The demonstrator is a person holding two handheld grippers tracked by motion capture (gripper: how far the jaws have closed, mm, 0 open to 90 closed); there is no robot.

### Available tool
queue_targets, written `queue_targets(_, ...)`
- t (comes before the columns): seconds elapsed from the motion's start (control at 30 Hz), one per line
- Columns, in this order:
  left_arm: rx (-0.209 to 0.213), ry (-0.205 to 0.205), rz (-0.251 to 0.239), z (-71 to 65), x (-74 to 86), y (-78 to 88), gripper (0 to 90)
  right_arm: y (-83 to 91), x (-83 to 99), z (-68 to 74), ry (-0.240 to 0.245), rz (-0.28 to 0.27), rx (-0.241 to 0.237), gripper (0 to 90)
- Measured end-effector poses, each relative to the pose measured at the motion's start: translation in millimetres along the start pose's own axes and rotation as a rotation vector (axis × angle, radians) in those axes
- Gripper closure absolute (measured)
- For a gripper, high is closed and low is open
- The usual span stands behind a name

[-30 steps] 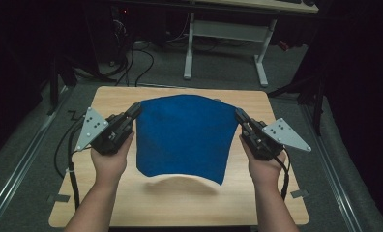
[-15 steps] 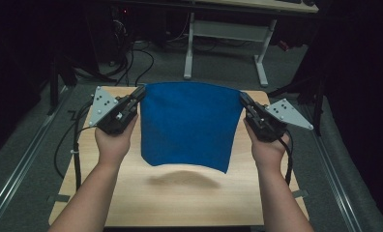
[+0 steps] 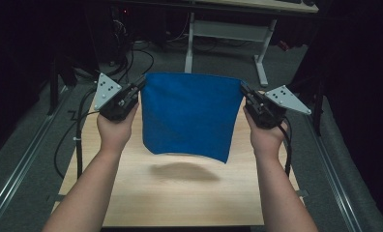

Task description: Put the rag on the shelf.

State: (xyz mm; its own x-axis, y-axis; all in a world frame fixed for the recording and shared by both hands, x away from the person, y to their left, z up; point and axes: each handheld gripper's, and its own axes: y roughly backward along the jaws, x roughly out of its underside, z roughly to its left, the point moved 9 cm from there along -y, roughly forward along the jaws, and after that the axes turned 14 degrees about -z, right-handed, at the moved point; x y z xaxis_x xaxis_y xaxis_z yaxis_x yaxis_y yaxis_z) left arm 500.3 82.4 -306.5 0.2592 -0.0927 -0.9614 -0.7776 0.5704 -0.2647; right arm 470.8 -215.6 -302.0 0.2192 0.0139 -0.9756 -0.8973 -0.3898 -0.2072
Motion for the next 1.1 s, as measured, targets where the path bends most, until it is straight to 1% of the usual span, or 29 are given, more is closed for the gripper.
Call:
queue_targets(0.23, -0.021, -0.024, 0.022, 10.3, 3.3, -12.8, 89.1, -14.5, 0.4, -6.8, -0.006, 0.009, 0.016, 88.3)
queue_targets(0.43, -0.039, -0.028, 0.048, 20.1, 12.9, -24.2, 89.1, -28.1, 4.9, -14.2, 0.001, 0.030, 0.030, 88.3)
queue_targets(0.5, -0.043, -0.040, 0.060, 23.0, 16.8, -28.5, 89.1, -33.3, 7.9, -17.7, 0.005, 0.038, 0.035, 88.3)
queue_targets(0.6, -0.049, -0.041, 0.071, 26.5, 20.8, -34.6, 89.1, -39.5, 12.9, -21.9, 0.002, 0.052, 0.042, 88.3)
queue_targets(0.67, -0.055, -0.043, 0.074, 29.1, 23.2, -39.7, 89.1, -44.5, 16.6, -24.8, 0.012, 0.061, 0.047, 88.3)
queue_targets(0.73, -0.057, -0.054, 0.085, 31.0, 25.7, -44.8, 89.1, -50.7, 20.2, -28.2, 0.016, 0.079, 0.049, 88.3)
queue_targets(0.77, -0.058, -0.061, 0.091, 31.9, 27.0, -47.4, 89.1, -57.2, 21.9, -32.6, 0.031, 0.088, 0.058, 88.3)
queue_targets(0.8, -0.059, -0.068, 0.099, 32.7, 28.6, -50.0, 89.1, -57.2, 21.9, -32.6, 0.031, 0.088, 0.058, 88.3)
queue_targets(0.83, -0.063, -0.073, 0.102, 33.9, 30.3, -52.7, 89.1, -63.2, 24.6, -36.6, 0.034, 0.103, 0.061, 88.3)
queue_targets(0.87, -0.066, -0.072, 0.107, 35.1, 32.8, -55.4, 89.1, -63.2, 24.6, -36.6, 0.034, 0.103, 0.061, 88.3)
queue_targets(0.93, -0.071, -0.068, 0.139, 38.0, 42.0, -61.1, 89.1, -69.5, 29.7, -40.4, 0.046, 0.118, 0.066, 88.3)
queue_targets(1.0, -0.072, -0.065, 0.185, 40.4, 56.5, -65.7, 89.1, -75.5, 38.3, -43.7, 0.046, 0.140, 0.073, 88.3)
queue_targets(1.03, -0.070, -0.065, 0.215, 41.2, 65.4, -67.5, 89.1, -78.5, 43.8, -45.6, 0.037, 0.152, 0.074, 88.3)
queue_targets(1.1, -0.076, -0.063, 0.260, 42.4, 82.4, -69.2, 89.1, -84.0, 58.3, -48.8, 0.034, 0.192, 0.082, 88.3)
